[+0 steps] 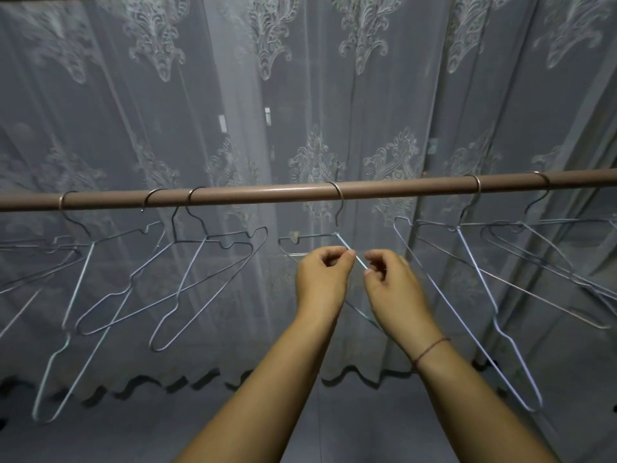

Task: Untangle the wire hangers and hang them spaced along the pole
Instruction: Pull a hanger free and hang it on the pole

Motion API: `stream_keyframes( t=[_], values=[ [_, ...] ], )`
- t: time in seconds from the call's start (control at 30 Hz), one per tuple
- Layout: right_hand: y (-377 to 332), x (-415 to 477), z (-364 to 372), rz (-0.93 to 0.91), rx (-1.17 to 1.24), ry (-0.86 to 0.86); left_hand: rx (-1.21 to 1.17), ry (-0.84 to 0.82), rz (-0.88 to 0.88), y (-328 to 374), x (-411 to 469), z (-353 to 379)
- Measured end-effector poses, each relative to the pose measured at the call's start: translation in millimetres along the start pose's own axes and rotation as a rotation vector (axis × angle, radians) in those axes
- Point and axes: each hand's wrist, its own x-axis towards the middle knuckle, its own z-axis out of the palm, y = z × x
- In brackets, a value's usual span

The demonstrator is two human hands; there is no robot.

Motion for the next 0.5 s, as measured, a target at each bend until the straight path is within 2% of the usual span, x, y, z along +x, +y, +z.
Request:
stream_keyframes(
  t=[0.27,0.37,0.5],
  values=[
    [-32,-26,20,-0.190,-0.009,0.168,0.031,0.239,0.116,2,-8,-79],
    [-56,-40,41,-0.280,0.057,0.129,0.054,0.330,0.197,10,-2,-114],
    [-90,-53,81,-0.336,0.206,-0.027,0.069,0.405,0.286,24,11,-164]
  ],
)
